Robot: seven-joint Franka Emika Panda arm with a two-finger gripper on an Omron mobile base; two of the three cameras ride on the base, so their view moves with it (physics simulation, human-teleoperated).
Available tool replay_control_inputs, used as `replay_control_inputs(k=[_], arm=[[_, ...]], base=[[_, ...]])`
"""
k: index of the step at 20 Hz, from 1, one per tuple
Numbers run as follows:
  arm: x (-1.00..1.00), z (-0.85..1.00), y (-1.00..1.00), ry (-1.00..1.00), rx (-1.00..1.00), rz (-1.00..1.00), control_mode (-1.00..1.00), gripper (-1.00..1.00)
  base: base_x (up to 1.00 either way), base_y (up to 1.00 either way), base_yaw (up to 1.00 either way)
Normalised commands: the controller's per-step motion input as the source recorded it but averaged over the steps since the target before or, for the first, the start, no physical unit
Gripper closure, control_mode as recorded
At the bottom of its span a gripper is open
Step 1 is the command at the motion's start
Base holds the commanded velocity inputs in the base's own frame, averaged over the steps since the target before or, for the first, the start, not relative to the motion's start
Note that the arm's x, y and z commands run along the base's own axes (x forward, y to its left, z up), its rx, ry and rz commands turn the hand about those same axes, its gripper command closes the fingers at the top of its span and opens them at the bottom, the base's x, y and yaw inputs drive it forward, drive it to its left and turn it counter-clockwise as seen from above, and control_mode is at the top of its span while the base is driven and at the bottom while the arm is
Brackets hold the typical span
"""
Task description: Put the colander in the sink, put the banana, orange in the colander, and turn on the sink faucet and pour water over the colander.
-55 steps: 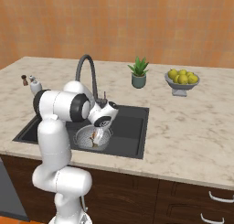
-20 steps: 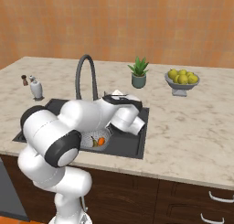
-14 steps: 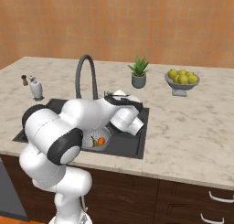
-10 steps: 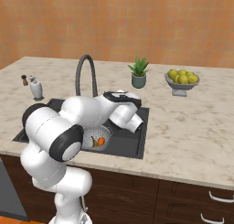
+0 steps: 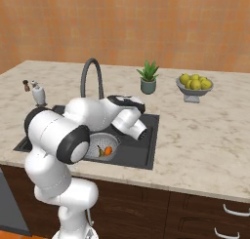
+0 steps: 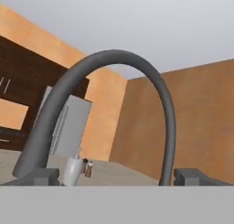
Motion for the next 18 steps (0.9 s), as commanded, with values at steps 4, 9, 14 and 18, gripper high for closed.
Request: replay_control_inputs(k=[4, 9, 14, 18], arm=[[0.35, -0.29, 0.01, 0.04, -0.03, 0.0, -1.0, -1.0], [0.42, -0.25, 0.0, 0.09, -0.06, 0.0, -1.0, -1.0], [0.52, -0.28, 0.08, 0.08, -0.05, 0.0, -1.0, -1.0], [0.47, -0.29, 0.19, 0.02, -0.02, 0.0, -1.0, -1.0]], base=[[0.0, 0.0, 0.0], [0.0, 0.0, 0.0], [0.0, 0.0, 0.0], [0.0, 0.0, 0.0]])
